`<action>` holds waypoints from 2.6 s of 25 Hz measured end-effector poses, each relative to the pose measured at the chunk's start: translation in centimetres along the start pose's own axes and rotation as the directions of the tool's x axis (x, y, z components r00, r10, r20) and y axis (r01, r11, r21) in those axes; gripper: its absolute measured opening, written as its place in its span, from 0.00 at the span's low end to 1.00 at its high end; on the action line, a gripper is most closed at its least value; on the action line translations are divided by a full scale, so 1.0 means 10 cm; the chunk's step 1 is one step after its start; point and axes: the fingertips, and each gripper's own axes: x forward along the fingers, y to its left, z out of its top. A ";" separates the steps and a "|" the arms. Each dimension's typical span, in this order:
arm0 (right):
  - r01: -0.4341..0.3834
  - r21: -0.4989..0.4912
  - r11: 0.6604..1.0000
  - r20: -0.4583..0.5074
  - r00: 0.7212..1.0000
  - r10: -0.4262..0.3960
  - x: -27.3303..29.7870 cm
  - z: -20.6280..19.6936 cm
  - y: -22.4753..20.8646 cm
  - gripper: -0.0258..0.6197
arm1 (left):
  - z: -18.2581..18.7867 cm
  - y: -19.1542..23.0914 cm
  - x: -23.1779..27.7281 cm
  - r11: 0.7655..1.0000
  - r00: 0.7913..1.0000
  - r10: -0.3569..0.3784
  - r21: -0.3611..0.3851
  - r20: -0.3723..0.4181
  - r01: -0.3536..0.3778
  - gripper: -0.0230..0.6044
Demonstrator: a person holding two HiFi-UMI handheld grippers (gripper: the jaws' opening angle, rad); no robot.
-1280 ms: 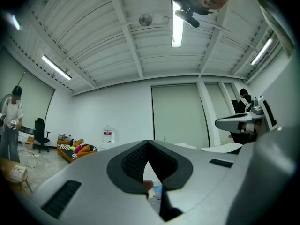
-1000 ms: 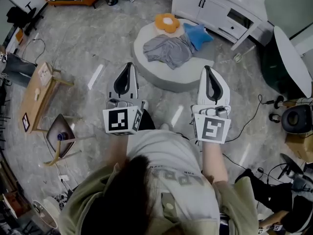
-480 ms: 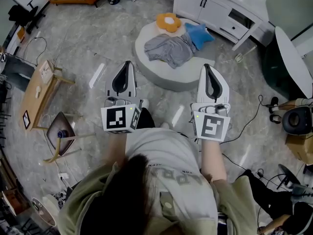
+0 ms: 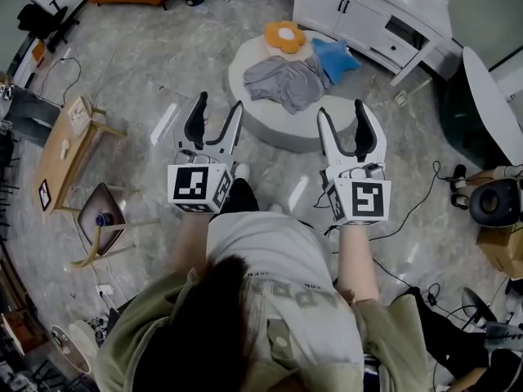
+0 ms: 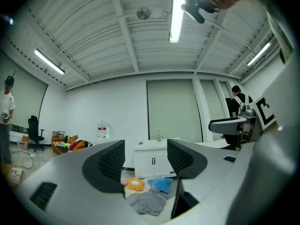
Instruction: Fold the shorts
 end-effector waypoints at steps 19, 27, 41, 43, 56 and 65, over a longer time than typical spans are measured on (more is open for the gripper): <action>0.046 0.012 0.999 -0.064 0.997 -0.045 0.11 -0.24 -0.24 0.45 | -0.19 0.33 0.17 0.999 0.996 0.014 0.045 -0.084 -0.011 0.54; 0.050 0.022 0.999 -0.106 0.993 -0.047 0.78 -0.52 -0.15 0.45 | -0.46 0.97 0.55 0.999 0.989 0.028 0.039 -0.143 -0.023 0.56; 0.219 -0.023 0.975 -0.214 0.952 -0.219 2.35 -0.99 0.12 0.45 | -0.86 2.56 1.78 0.993 0.966 -0.115 -0.010 -0.231 0.116 0.56; 0.249 -0.035 0.968 -0.233 0.940 -0.250 2.49 -1.09 0.05 0.45 | -0.98 2.68 1.94 0.990 0.955 -0.141 -0.007 -0.262 0.144 0.56; 0.352 -0.022 0.936 -0.368 0.867 -0.335 2.63 -1.89 -0.71 0.45 | -1.76 2.41 2.76 0.963 0.863 -0.245 -0.011 -0.441 0.268 0.56; 0.323 0.040 0.946 -0.434 0.858 -0.275 2.80 -2.49 -1.23 0.45 | -2.24 2.01 3.37 0.955 0.809 -0.226 0.042 -0.543 0.295 0.57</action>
